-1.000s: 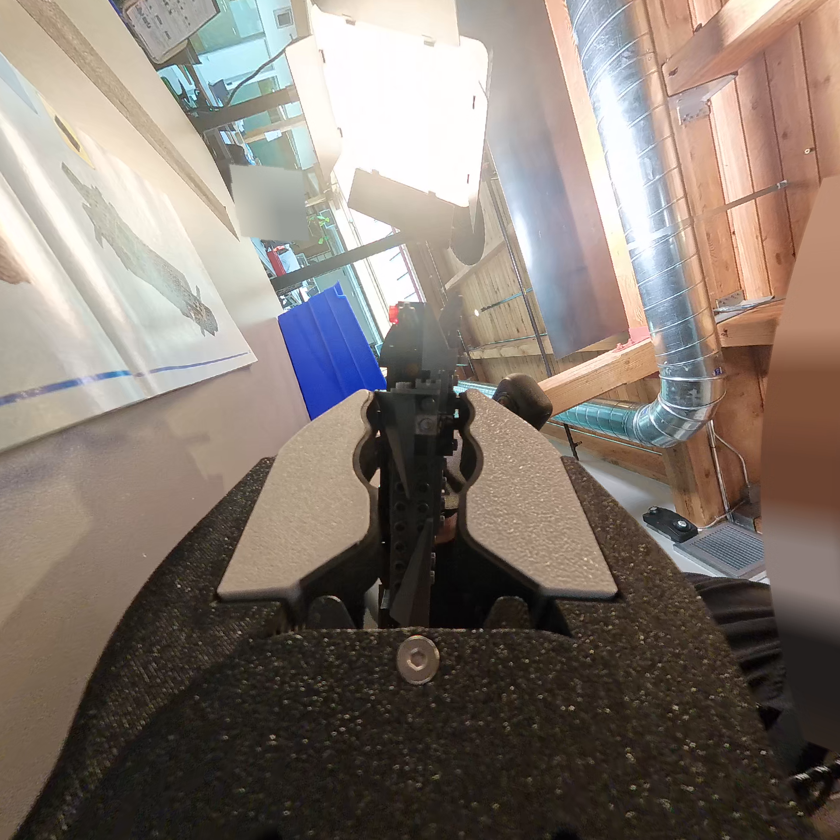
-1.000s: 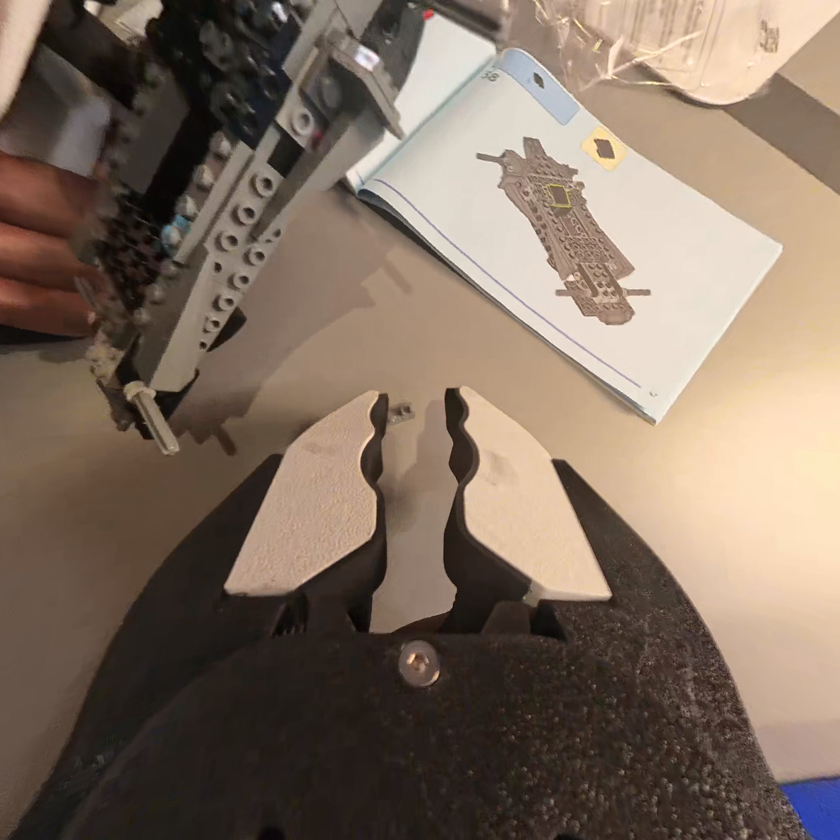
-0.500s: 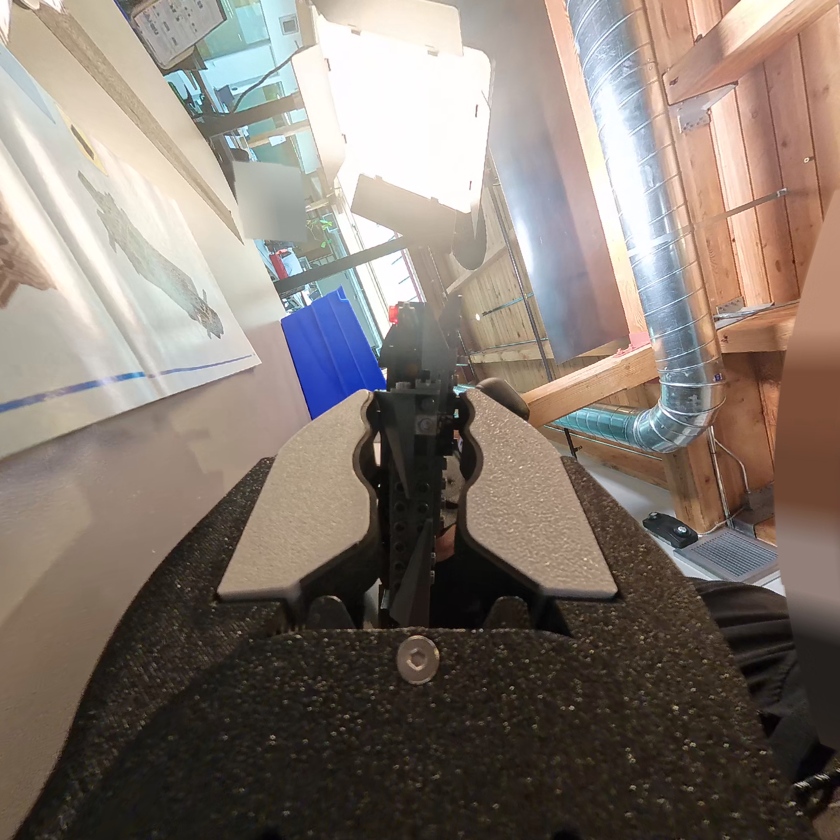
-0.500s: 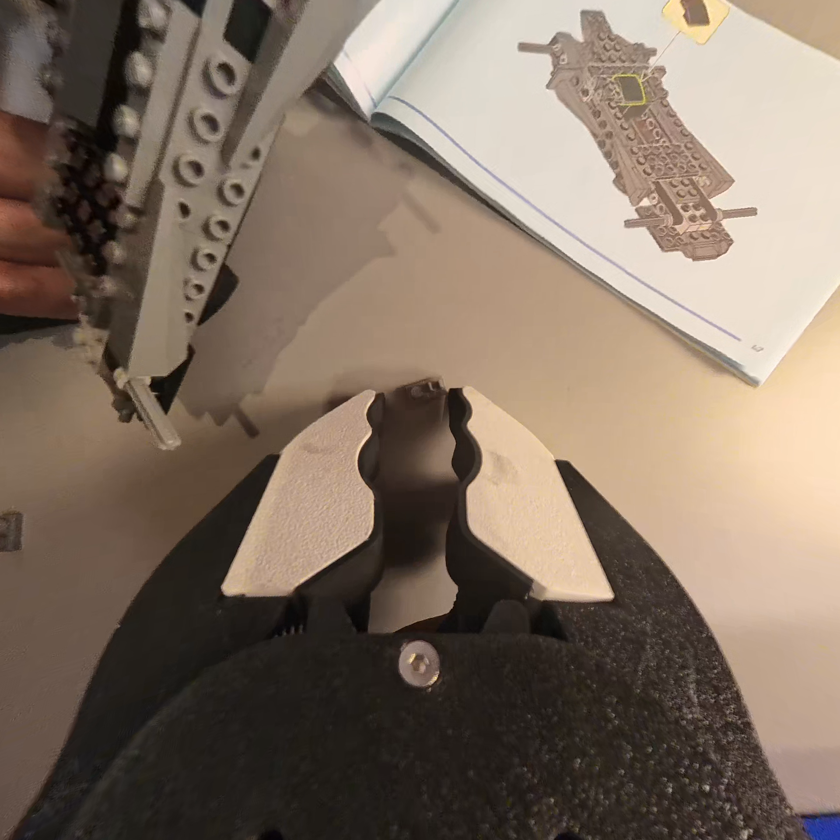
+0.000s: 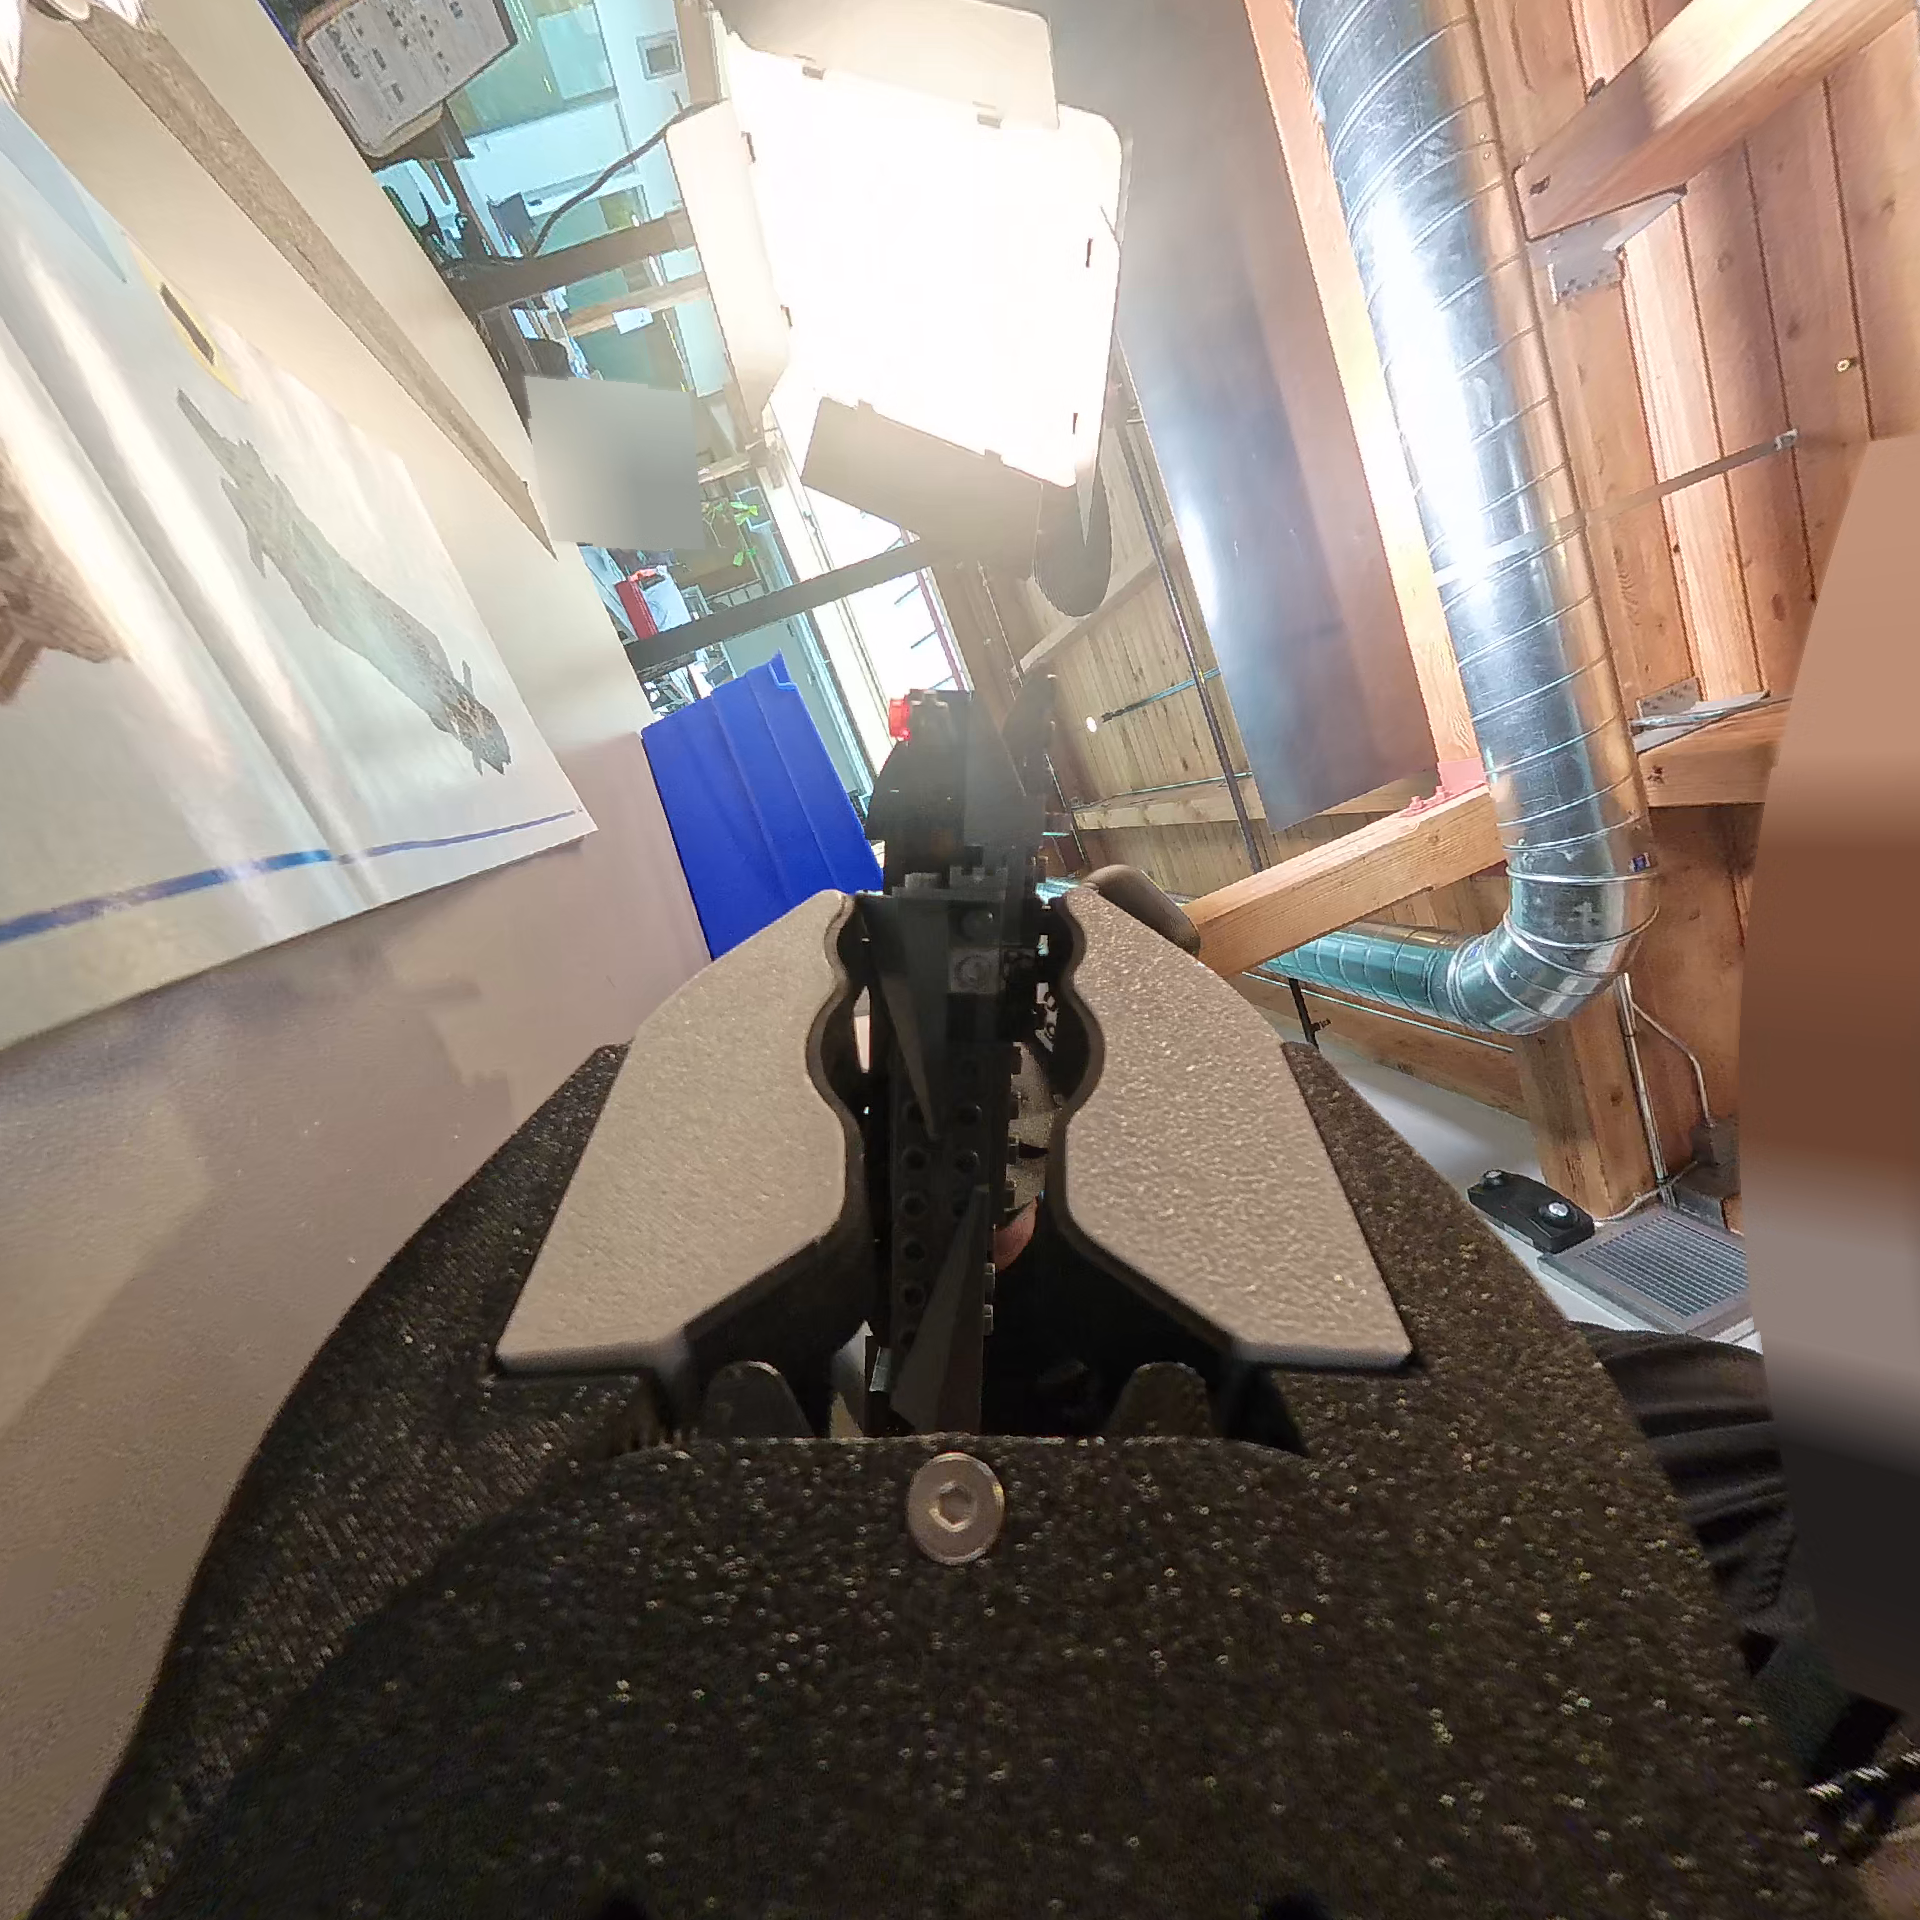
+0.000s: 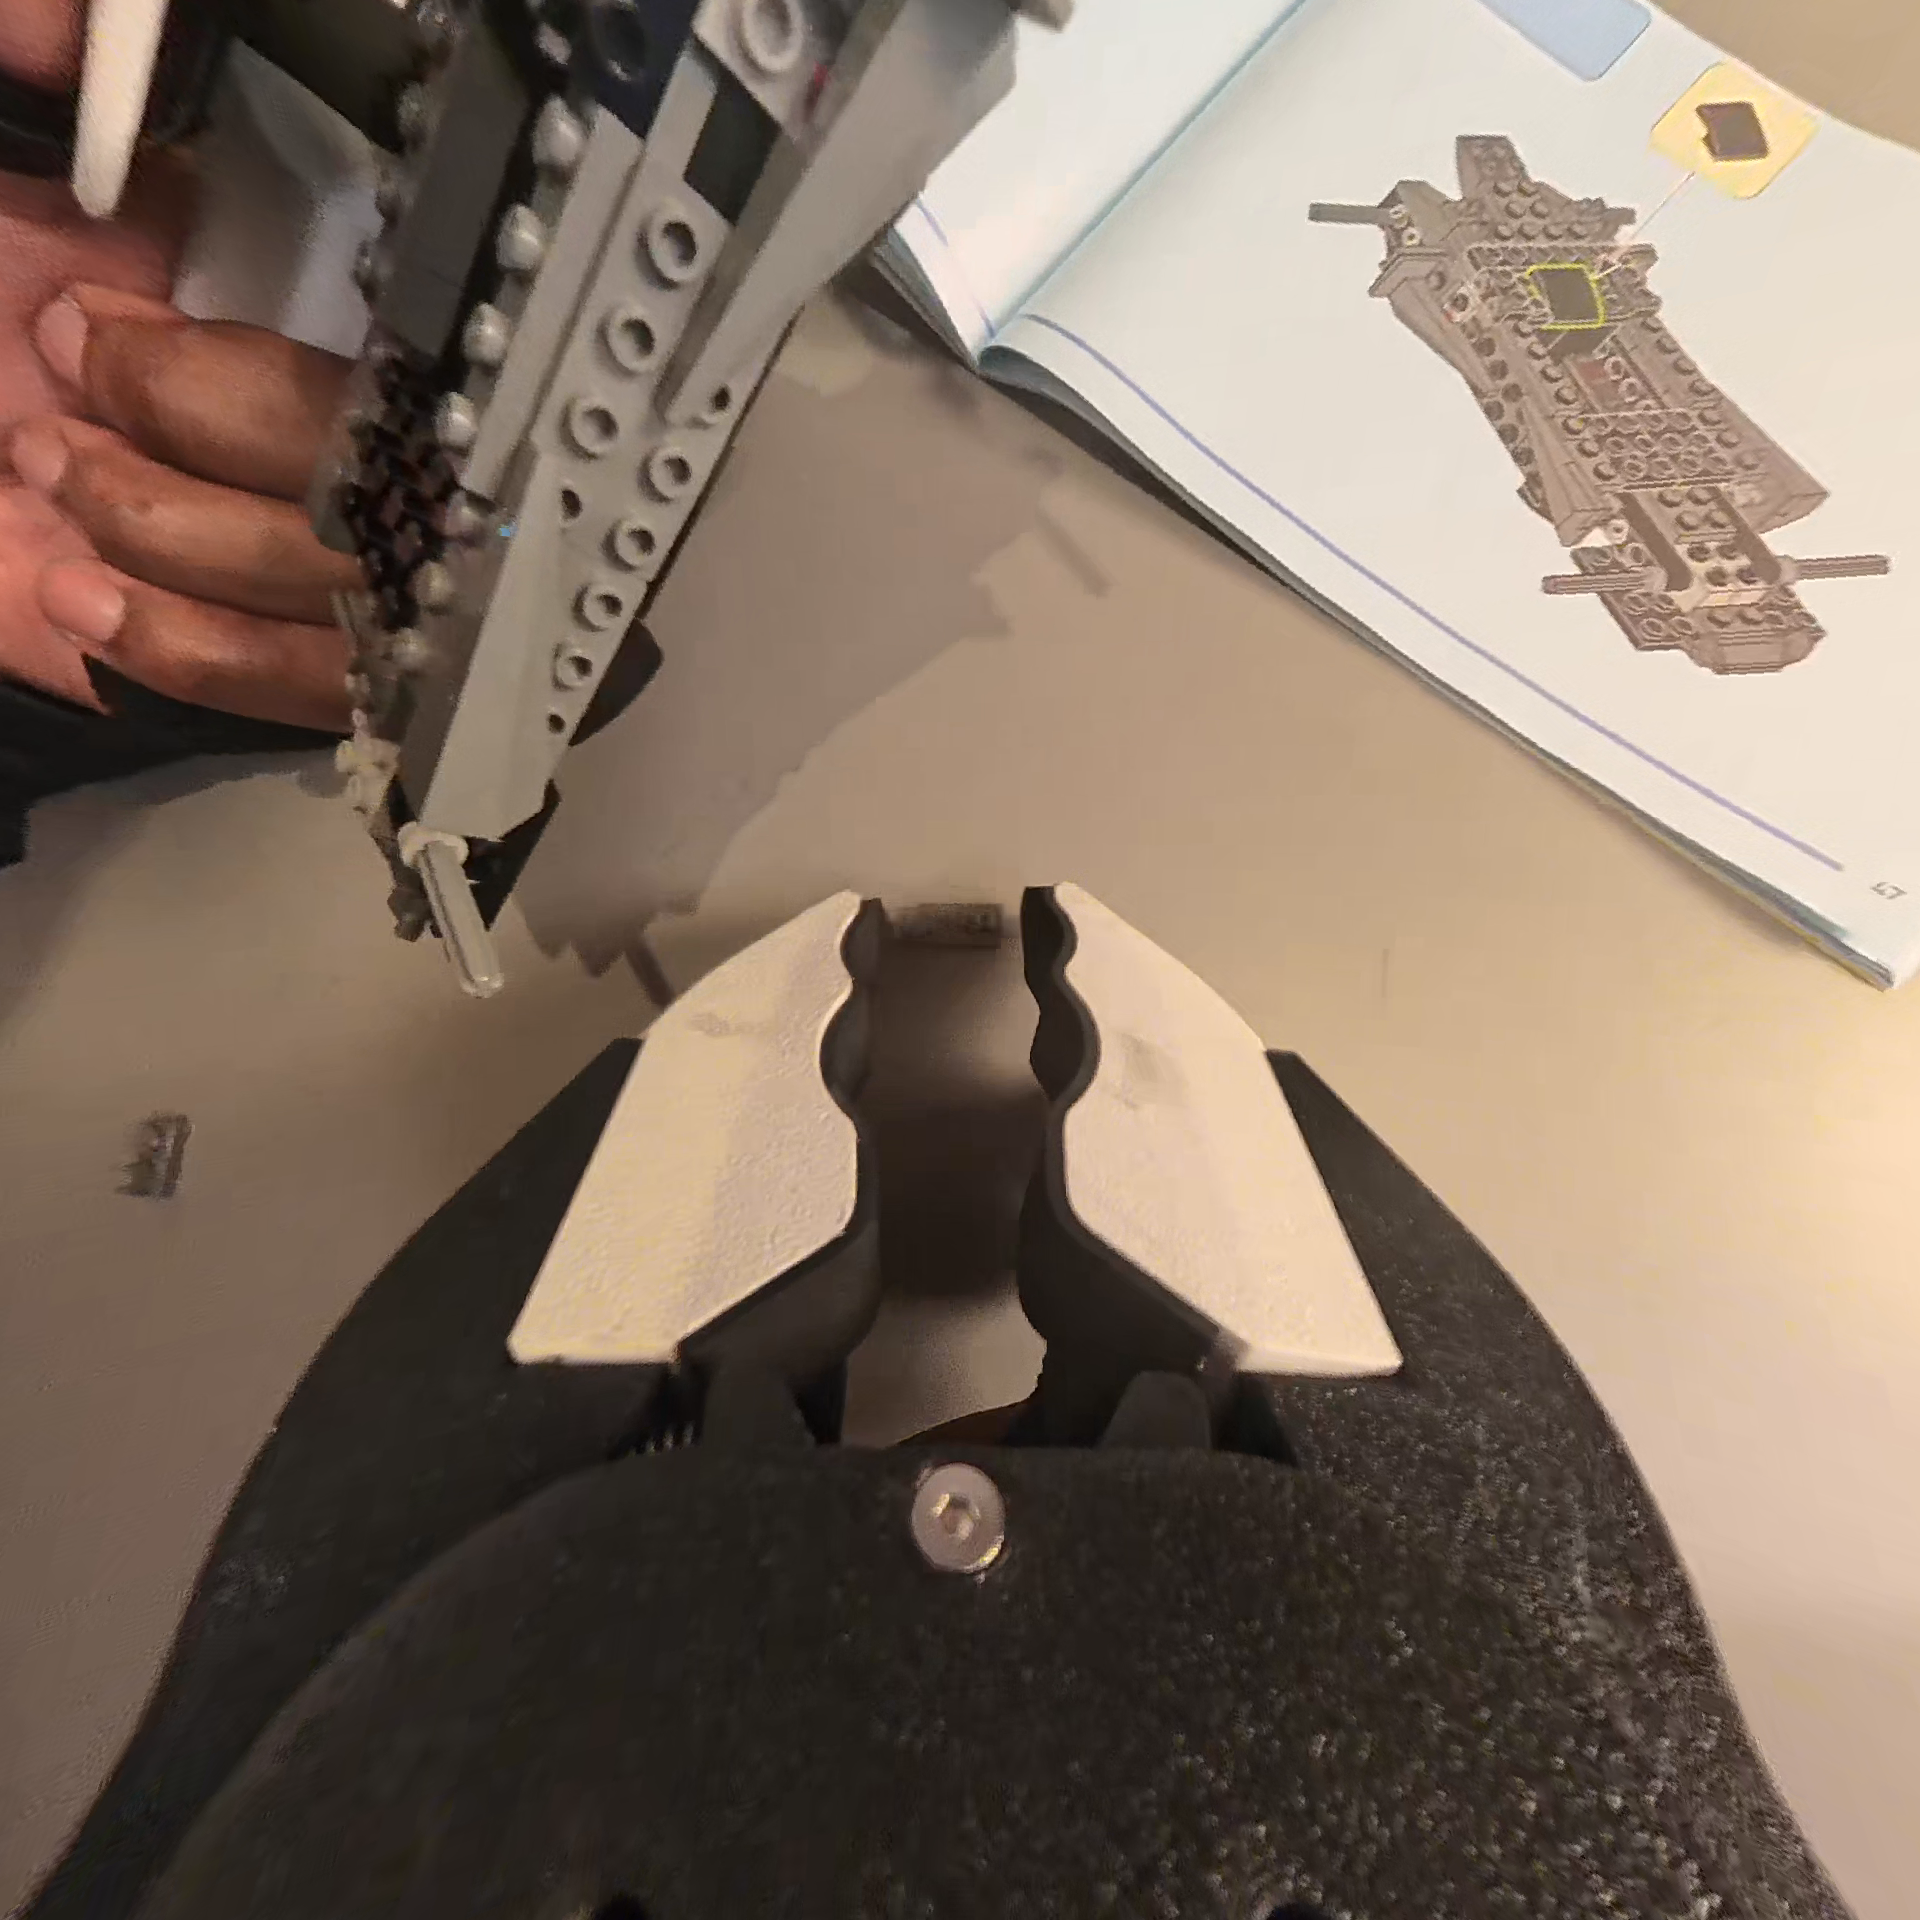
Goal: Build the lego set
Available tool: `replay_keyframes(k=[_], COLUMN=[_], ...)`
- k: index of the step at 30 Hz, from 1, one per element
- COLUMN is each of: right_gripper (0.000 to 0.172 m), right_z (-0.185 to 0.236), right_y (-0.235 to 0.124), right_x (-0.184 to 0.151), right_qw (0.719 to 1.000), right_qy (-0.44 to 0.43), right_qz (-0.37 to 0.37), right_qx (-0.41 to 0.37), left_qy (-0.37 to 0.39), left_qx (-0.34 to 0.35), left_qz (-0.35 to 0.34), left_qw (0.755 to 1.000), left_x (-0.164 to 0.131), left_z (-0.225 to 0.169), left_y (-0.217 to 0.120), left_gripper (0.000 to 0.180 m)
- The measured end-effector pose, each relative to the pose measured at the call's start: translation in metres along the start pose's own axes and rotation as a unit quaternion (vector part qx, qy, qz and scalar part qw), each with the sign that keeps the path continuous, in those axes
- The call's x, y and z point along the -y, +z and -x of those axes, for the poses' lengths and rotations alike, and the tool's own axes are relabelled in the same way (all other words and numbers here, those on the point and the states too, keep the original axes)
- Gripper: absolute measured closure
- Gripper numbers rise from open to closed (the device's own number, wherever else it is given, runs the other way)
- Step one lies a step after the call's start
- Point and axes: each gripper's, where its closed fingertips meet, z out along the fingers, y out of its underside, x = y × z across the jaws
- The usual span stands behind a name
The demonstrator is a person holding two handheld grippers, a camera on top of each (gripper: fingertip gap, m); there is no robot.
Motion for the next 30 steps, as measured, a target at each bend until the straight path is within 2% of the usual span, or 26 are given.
replay_keyframes(k=[7,15,21,30], right_gripper=[0.147,0.153,0.159,0.164], right_z=[0.02,0.012,0.013,0.013], right_y=[-0.004,-0.011,-0.005,0.002], right_x=[-0.011,0.001,-0.006,-0.006], right_qw=[1.0,0.998,0.992,0.989], right_qy=[-0.016,-0.064,-0.115,-0.124], right_qz=[0.019,0.0,0.042,0.063], right_qx=[0.012,0.015,0.037,0.04], left_qy=[-0.002,0.001,-0.014,-0.03], left_qx=[-0.002,0.013,0.045,0.075], left_qz=[-0.001,0.005,0.026,0.043], left_qw=[1.0,1.0,0.999,0.996], left_x=[0.0,0.006,0.002,-0.002], left_z=[0.0,0.002,0.01,0.018], left_y=[0.0,-0.006,-0.009,-0.012], left_gripper=[0.147,0.147,0.147,0.147])
